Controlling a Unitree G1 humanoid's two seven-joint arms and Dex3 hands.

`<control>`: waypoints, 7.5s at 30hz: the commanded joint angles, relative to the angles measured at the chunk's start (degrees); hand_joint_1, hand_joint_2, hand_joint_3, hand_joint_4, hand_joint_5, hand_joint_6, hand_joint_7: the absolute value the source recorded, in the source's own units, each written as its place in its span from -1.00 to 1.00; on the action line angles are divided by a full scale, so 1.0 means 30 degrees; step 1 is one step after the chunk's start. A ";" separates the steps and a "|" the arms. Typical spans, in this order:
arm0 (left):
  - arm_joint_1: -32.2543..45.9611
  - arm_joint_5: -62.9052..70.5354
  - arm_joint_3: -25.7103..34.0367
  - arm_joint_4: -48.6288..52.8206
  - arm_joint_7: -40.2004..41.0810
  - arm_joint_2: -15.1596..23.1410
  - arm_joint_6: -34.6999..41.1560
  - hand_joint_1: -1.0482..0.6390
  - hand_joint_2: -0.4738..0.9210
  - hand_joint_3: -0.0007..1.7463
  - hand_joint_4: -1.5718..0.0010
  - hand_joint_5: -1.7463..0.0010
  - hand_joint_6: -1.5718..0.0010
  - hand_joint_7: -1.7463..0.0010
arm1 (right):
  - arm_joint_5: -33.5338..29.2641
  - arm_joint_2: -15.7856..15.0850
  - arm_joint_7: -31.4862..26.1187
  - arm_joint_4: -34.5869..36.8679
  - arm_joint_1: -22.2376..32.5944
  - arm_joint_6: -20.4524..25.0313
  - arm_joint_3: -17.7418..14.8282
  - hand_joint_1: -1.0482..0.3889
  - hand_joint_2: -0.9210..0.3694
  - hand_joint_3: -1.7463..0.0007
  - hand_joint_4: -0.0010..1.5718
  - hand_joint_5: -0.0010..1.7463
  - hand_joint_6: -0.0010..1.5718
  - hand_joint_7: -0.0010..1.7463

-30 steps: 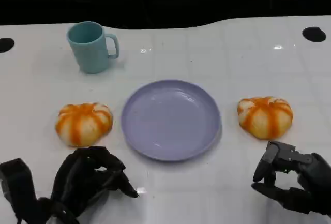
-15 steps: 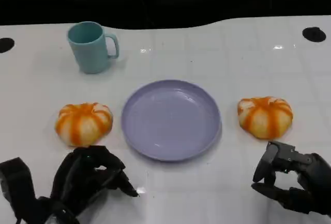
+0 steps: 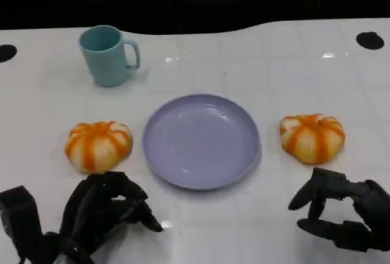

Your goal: Grasp the bread from the table and place it into the plate.

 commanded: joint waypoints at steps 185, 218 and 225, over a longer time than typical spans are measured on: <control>0.0505 0.0336 -0.0522 -0.0392 0.0959 -0.0272 -0.0905 -1.00 0.67 -0.99 -1.00 0.28 -1.00 0.60 | -0.6210 -0.0533 -0.8405 0.2274 -0.7556 0.1980 0.5851 -0.43 -1.00 0.68 -0.44 0.26 -0.13 -0.68; 0.0499 0.0234 -0.0496 -0.0622 0.0875 -0.0151 -0.0426 -1.00 0.65 -0.99 -1.00 0.29 -1.00 0.61 | 0.2954 -0.1206 -0.0242 -0.3069 0.1811 0.4305 0.0812 -0.17 -1.00 0.69 -0.17 1.00 -0.35 0.82; 0.0459 0.0036 -0.0395 -0.0659 0.0752 -0.0056 -0.0091 -1.00 0.64 -1.00 -1.00 0.30 -1.00 0.62 | 0.2816 -0.0409 -0.0385 -0.2205 0.1559 0.4449 0.0541 -0.19 -1.00 0.67 -0.14 1.00 -0.41 0.93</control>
